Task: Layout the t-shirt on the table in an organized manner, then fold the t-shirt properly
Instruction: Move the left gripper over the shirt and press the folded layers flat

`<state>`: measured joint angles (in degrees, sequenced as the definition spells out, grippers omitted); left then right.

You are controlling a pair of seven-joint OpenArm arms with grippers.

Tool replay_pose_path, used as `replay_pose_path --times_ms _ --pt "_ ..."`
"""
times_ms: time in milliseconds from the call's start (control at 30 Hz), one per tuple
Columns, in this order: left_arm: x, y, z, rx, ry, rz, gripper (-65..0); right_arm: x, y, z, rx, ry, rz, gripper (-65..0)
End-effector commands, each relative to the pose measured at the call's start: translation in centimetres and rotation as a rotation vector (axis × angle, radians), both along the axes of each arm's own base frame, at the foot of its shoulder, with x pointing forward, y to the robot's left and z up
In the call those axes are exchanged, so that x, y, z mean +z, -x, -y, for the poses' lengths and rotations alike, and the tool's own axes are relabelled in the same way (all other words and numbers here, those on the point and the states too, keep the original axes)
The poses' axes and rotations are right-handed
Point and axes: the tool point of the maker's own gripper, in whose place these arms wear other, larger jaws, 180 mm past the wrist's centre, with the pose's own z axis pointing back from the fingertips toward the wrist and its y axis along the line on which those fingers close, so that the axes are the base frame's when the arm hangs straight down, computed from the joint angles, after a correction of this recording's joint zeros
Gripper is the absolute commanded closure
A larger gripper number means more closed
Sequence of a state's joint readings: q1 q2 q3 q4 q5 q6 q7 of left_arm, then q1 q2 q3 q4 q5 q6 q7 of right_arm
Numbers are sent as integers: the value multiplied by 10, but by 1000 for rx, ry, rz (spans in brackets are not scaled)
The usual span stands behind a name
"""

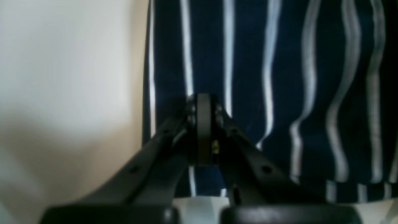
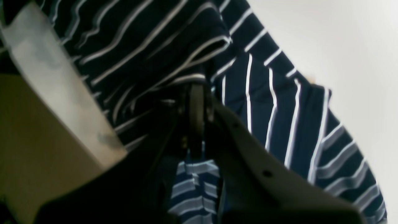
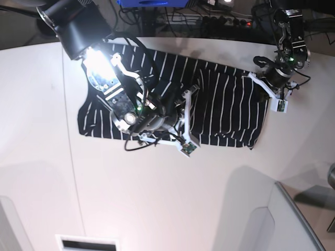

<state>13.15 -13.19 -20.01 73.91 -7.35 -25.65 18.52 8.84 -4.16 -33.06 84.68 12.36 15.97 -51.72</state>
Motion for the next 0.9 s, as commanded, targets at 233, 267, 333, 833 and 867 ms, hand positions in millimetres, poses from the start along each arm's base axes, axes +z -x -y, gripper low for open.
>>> replay_pose_path --times_ms 233,267,333,833,867 --pt "-7 2 -10 24 -10 -2 0 5 -28 -38 49 -55 46 -9" --pt "-8 4 -12 10 -34 -12 0 2 -30 -41 54 -64 40 -11" --pt "-11 6 -11 -22 -86 -31 0 -7 -32 -45 52 -85 0 -11" --pt "41 -24 -8 -65 -172 112 0 -35 -47 -14 -54 -131 -89 -9" --pt "50 -28 -12 -53 -180 137 0 -18 -49 -9 -69 -161 -60 -12"
